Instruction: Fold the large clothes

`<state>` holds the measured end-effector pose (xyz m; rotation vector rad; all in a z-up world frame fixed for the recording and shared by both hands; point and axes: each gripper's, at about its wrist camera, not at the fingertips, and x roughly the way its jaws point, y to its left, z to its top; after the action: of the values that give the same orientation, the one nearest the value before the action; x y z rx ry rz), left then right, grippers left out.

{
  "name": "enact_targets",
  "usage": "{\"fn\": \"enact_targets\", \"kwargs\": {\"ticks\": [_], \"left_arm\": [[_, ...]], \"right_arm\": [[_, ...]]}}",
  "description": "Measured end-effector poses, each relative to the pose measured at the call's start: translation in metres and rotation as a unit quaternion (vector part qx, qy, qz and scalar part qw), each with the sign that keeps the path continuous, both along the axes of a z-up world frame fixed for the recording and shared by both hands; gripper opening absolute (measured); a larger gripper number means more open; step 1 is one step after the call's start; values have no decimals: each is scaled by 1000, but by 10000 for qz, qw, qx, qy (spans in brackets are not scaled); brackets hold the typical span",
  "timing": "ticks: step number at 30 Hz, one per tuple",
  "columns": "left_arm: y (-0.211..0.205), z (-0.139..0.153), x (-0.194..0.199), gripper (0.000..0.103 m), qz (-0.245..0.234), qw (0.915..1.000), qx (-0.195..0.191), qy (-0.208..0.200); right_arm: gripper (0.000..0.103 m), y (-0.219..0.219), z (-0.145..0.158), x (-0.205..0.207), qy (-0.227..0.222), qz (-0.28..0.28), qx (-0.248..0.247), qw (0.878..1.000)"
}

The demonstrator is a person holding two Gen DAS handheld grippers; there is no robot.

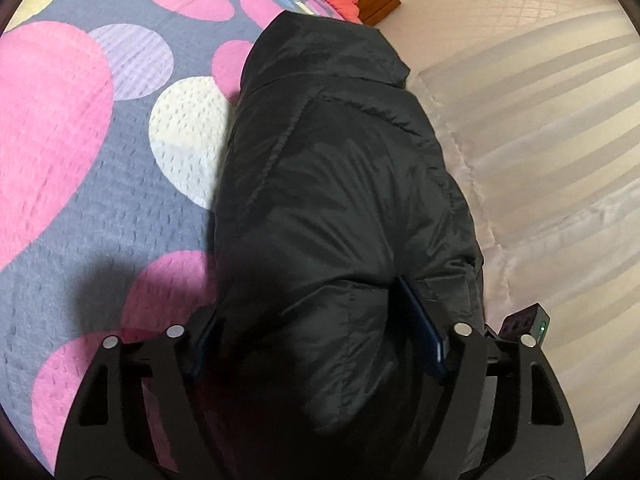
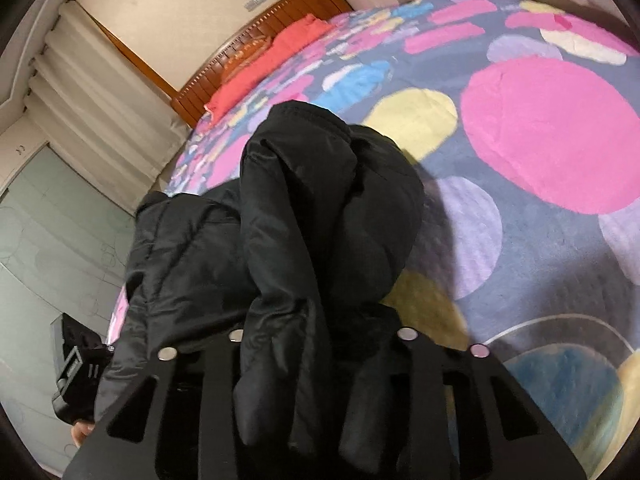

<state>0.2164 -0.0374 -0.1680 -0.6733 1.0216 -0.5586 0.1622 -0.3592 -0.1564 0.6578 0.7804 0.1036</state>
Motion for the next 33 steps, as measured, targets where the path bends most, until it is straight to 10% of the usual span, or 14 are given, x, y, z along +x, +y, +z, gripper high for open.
{"fn": "enact_targets", "kwargs": {"ticks": [13, 23, 33], "left_arm": [[75, 48, 49, 71, 312, 9981, 39, -536], [102, 4, 94, 74, 550, 9979, 312, -116], [131, 10, 58, 92, 768, 9958, 208, -450]], "right_arm": [[29, 64, 42, 77, -599, 497, 429, 9960], [30, 84, -7, 132, 22, 496, 524, 9974], [66, 73, 11, 104, 54, 685, 386, 9969]]}}
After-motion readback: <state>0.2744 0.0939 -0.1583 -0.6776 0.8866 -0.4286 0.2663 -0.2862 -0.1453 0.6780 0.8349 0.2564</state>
